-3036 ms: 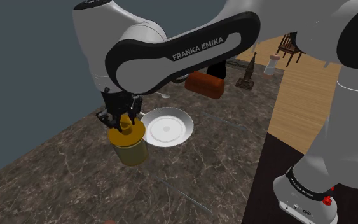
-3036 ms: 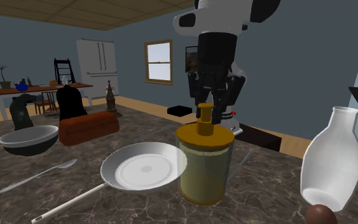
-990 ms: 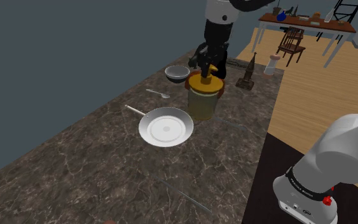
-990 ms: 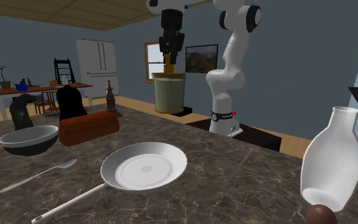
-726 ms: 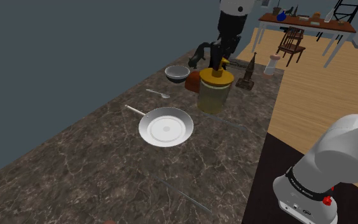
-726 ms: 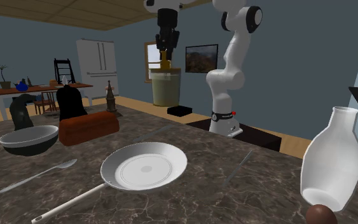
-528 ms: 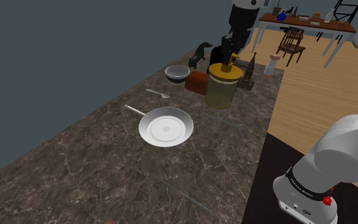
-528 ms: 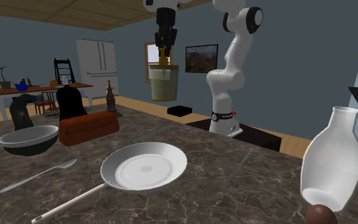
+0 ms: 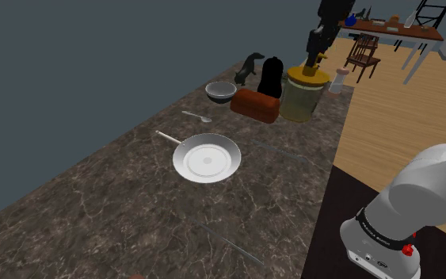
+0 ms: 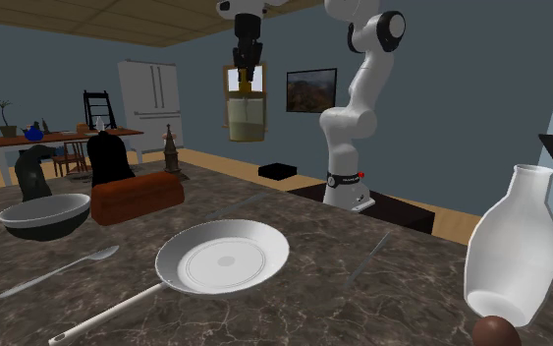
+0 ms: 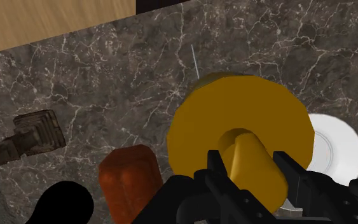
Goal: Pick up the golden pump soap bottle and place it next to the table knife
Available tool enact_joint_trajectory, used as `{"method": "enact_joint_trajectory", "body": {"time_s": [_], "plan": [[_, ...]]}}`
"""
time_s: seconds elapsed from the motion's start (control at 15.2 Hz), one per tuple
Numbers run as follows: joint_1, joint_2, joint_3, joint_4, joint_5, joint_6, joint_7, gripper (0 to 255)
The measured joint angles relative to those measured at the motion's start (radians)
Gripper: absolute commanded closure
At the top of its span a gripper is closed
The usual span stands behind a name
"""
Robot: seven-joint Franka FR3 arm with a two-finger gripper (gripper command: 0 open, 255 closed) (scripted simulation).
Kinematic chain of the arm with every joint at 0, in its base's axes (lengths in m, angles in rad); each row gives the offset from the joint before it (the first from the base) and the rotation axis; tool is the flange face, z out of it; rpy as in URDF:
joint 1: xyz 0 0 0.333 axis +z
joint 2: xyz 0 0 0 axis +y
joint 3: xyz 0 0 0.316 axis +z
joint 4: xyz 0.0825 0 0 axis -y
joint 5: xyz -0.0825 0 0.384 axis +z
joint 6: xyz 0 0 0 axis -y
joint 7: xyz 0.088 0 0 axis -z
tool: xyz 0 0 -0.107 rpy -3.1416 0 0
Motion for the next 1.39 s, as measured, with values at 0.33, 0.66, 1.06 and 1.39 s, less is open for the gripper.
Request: {"method": "enact_joint_trajectory", "body": {"time_s": [0.33, 0.66, 1.06, 1.39], "plan": [[-0.031, 0.016, -0.091, 0.062, -0.038, -0.044, -0.112, 255], [-0.058, 0.061, -0.188, 0.161, -0.071, -0.094, -0.235, 255], [-0.08, 0.086, -0.264, 0.199, -0.094, -0.101, -0.331, 255], [-0.085, 0.064, -0.268, 0.115, -0.101, -0.038, -0.331, 255]]}}
